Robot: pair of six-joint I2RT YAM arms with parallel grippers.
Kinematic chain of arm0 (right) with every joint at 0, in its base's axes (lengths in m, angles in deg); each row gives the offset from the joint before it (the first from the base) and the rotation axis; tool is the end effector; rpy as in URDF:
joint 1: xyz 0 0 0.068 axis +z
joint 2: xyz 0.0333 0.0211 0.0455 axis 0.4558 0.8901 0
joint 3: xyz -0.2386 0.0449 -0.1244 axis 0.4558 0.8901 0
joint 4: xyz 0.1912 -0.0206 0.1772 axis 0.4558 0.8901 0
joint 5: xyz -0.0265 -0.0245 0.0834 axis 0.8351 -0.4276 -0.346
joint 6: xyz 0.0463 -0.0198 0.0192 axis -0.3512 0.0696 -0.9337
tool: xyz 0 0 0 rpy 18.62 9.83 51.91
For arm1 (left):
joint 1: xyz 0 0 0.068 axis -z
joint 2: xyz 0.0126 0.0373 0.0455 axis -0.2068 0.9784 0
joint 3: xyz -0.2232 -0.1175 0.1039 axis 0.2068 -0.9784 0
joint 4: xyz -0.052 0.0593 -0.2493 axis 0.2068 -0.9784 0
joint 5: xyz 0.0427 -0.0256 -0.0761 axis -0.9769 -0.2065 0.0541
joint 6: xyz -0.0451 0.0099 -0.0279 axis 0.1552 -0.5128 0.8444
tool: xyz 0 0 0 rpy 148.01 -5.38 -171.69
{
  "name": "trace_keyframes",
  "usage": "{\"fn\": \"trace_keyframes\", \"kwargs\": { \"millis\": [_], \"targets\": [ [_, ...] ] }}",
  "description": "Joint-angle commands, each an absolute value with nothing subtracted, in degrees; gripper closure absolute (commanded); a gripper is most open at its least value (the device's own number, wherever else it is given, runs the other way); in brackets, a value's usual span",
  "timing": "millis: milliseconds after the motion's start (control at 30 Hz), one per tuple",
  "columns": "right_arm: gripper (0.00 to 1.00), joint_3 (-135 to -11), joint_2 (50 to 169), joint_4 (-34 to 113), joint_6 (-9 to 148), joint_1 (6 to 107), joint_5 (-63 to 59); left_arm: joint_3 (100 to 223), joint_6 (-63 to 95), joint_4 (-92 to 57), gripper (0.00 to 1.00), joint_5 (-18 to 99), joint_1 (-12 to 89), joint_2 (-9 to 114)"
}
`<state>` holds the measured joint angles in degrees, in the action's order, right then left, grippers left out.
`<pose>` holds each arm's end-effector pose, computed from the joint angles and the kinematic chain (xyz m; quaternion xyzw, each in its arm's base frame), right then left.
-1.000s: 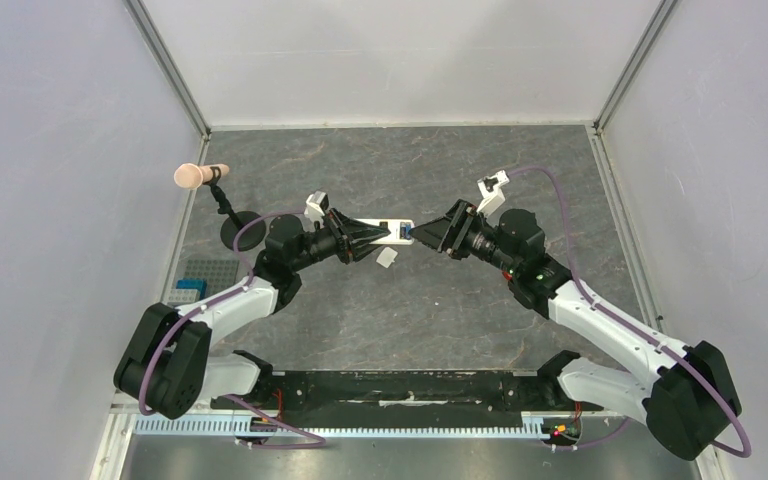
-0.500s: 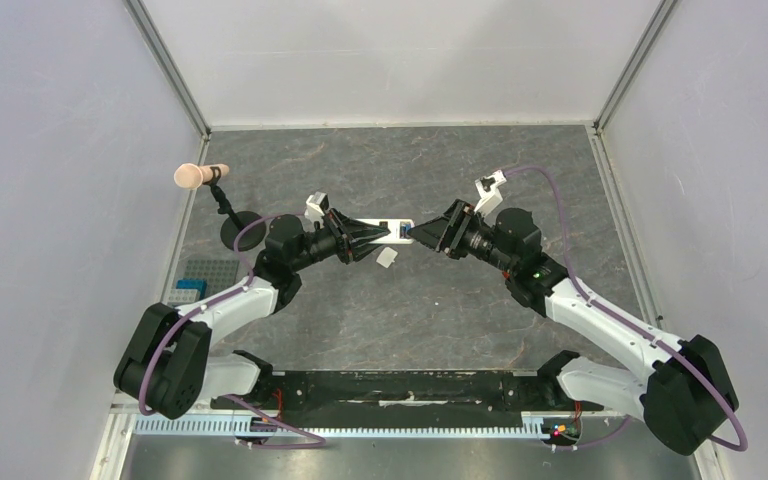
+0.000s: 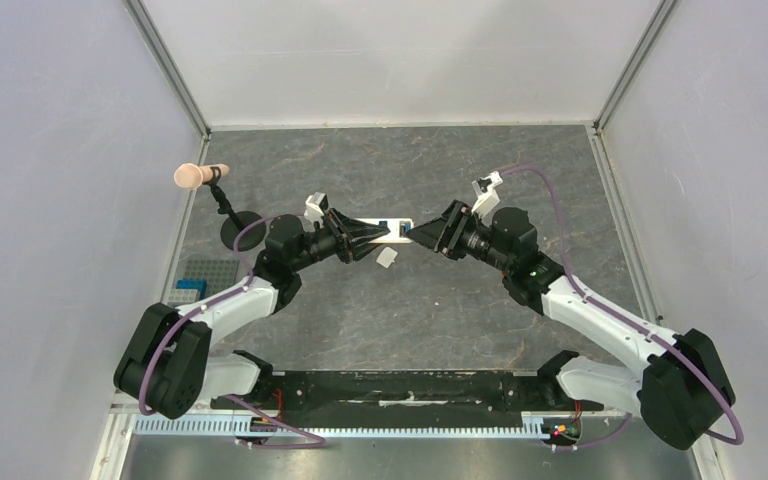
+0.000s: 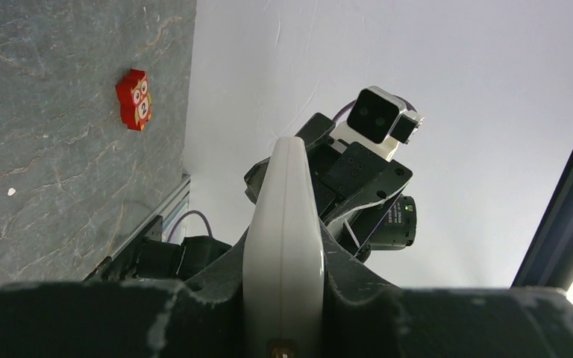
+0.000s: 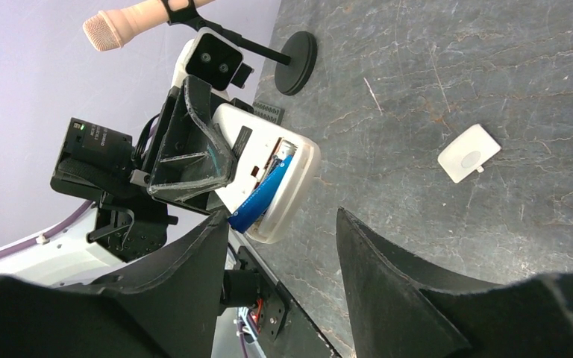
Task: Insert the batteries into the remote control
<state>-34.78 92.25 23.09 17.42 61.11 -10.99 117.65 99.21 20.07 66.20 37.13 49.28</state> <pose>0.2073 0.1522 0.2747 0.0750 0.7643 0.5341 0.3535 0.2279 -0.1292 0.2290 -0.2398 0.6901 -0.6689 0.1375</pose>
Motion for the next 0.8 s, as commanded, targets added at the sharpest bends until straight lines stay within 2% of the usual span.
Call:
{"fn": "trace_keyframes", "kwargs": {
  "millis": [0, 433, 767],
  "targets": [
    [0.43, -35.1, 93.0, 21.9, 17.2, 61.4, -9.9, 118.1, 101.8, 23.5, 0.98, 66.1, 37.0, 47.7],
    [0.48, -35.2, 95.6, 20.7, 14.7, 61.3, -10.5, 117.6, 101.4, 24.1, 0.98, 66.9, 36.9, 47.6],
    [0.61, -35.1, 98.4, 16.7, 11.6, 61.3, -15.3, 116.7, 101.0, 25.6, 0.98, 69.2, 36.9, 46.4]
  ]
}}
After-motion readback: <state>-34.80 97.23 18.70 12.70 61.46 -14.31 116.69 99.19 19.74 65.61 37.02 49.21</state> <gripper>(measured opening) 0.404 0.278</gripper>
